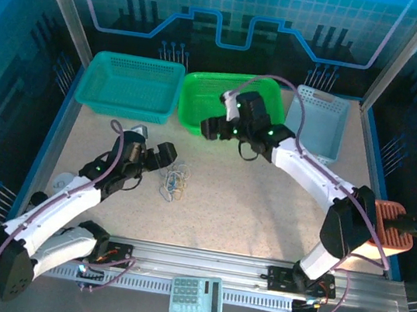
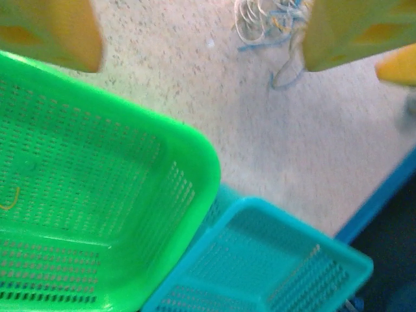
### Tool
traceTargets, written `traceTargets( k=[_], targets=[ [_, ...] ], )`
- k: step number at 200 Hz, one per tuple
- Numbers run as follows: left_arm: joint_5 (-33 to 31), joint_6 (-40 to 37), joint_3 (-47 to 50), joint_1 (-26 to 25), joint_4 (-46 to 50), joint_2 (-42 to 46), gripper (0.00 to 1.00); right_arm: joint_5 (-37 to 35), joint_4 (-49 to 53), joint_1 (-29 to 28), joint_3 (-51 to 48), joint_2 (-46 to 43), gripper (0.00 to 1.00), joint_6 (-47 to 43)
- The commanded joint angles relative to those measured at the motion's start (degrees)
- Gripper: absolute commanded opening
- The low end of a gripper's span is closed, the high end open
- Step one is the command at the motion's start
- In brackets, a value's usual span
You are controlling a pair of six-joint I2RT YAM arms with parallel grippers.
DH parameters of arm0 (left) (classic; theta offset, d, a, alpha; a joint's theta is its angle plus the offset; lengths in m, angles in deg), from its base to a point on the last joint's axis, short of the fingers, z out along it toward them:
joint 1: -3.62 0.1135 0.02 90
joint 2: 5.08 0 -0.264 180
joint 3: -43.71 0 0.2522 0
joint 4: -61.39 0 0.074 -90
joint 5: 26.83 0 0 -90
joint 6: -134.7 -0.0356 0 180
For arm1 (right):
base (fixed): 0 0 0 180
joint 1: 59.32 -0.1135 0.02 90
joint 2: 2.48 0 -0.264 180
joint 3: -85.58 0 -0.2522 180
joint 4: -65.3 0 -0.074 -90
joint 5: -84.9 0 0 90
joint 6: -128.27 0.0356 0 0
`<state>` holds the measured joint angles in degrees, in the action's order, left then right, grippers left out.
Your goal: Untangle the cables
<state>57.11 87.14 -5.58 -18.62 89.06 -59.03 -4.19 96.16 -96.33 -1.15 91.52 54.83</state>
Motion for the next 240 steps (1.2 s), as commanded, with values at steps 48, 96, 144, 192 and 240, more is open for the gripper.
traceTargets(
  k=[48,96,144,192,240],
  targets=[
    [-4.07,5.73,4.23,1.05,1.12,5.29,0.99,-16.26,-1.63,-7.66,-10.47,-5.58,1.00,2.50],
    [-2.40,5.77,4.77,1.89,1.25,5.00,0.99,2.43,-7.74,-6.77,-15.75,-2.69,0.72,5.89],
    [-0.13,5.95,4.77,2.88,0.52,4.56,0.99,16.70,-17.61,-6.52,-19.19,5.75,0.48,15.34],
    [1.74,5.47,4.37,3.26,-0.03,3.77,0.99,16.67,-18.92,-8.58,-18.87,10.71,0.46,16.45],
    [2.55,5.46,3.89,3.50,-0.55,2.97,0.99,16.93,-19.74,-9.93,-18.60,13.24,0.46,16.84]
  ],
)
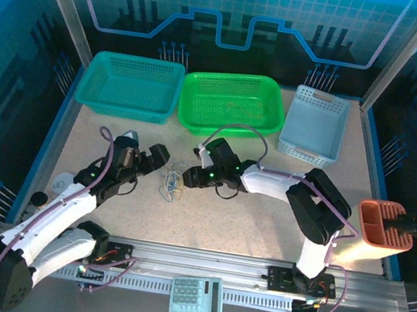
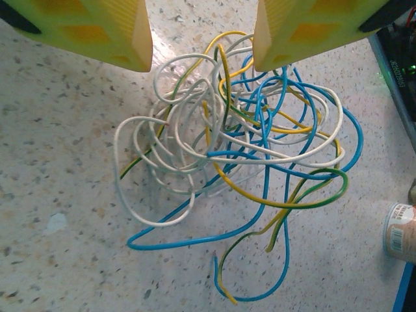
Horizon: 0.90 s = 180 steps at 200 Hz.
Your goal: Untangle the cables
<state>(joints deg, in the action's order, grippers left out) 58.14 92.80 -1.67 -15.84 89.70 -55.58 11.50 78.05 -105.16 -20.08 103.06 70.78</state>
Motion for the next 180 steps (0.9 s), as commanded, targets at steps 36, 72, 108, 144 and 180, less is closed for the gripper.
traceTargets(
  k=[36,72,108,144,180],
  targets=[
    [1.87,-0.05,-0.37,0.69,-1.41,-1.21,0.99,1.72,-2.15,-1.53,0.76,2.73,0.43,0.89],
    [2.04,0.08,-0.39,0.70,-1.54,-1.35,0.99,2.07,-2.45,-1.48,1.38,3.82,0.41,0.81],
    [2.17,-0.13,-0.38,0.66,-1.43,-1.40,0.99,2.98,-2.00,-1.44,2.46,4.42,0.25,0.32],
    [3.09,-0.80,-0.68,0.67,-1.63,-1.31,0.99,3.17,0.93,-1.21,3.82,1.54,0.00,-1.49],
    [3.33,-1.34,-1.17,0.75,-1.71,-1.64,0.99,0.62,3.81,-1.24,4.68,-4.99,0.00,-4.12]
  ],
)
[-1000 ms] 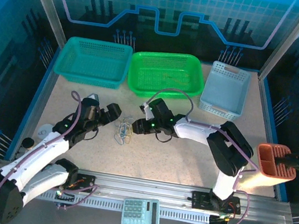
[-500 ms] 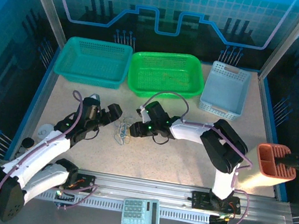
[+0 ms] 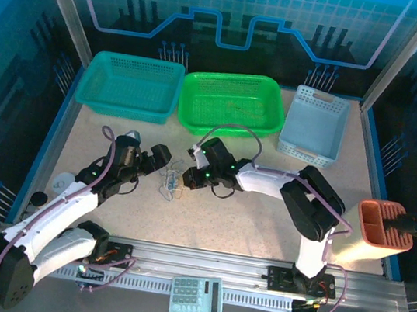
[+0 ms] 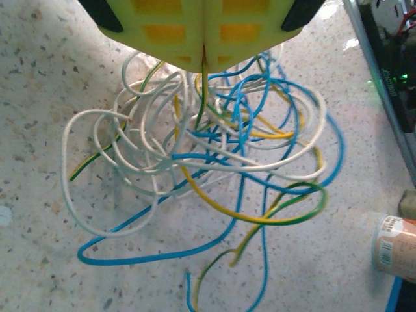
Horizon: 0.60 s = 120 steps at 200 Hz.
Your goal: Untangle the cables
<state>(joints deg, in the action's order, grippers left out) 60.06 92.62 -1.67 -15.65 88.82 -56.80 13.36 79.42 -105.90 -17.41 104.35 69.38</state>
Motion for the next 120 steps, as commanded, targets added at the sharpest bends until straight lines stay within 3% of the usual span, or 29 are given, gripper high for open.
traceTargets(
  k=[1,59,120],
  targets=[
    [1.38,-1.16,-1.21,0.55,-0.84,-0.40,0.99,-1.46,2.44,-0.51,1.99,-6.50,0.00,-2.81],
    [1.81,-1.34,-1.17,0.80,-0.85,-0.75,0.99,-7.39,1.02,-0.26,-0.84,-16.14,0.00,-5.85],
    [2.07,-1.08,-1.39,0.98,-0.56,-0.92,0.99,-10.18,-1.40,0.97,-5.56,-13.23,0.00,-4.83]
  ],
)
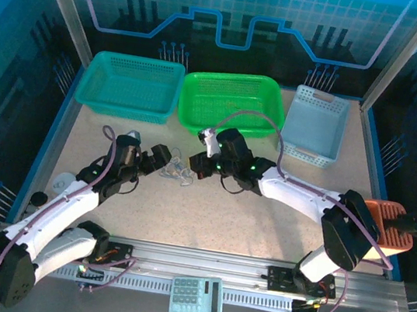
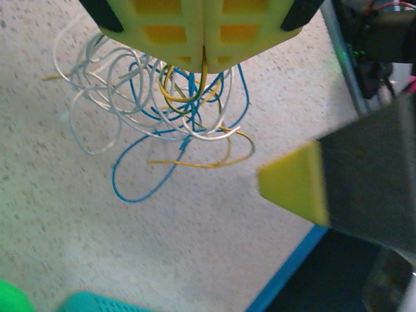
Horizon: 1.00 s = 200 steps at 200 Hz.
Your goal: Untangle the cables
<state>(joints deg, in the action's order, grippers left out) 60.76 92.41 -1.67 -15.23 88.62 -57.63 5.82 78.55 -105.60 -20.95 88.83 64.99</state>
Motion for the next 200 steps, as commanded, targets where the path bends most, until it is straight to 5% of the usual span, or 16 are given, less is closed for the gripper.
traceTargets(
  k=[1,99,200],
  targets=[
    [1.37,-0.86,-1.41,0.57,-0.38,-0.09,0.99,-2.89,-0.43,0.67,-2.13,2.54,0.00,-0.51],
    [2.36,-1.12,-1.67,0.84,-0.32,-4.32,0.98,-13.42,2.97,3.21,-8.99,-1.31,0.00,0.71],
    [8.43,-1.48,-2.99,0.66,-6.89,-15.11,0.75,-13.63,2.19,3.30,-11.16,1.15,0.00,0.88]
  ],
)
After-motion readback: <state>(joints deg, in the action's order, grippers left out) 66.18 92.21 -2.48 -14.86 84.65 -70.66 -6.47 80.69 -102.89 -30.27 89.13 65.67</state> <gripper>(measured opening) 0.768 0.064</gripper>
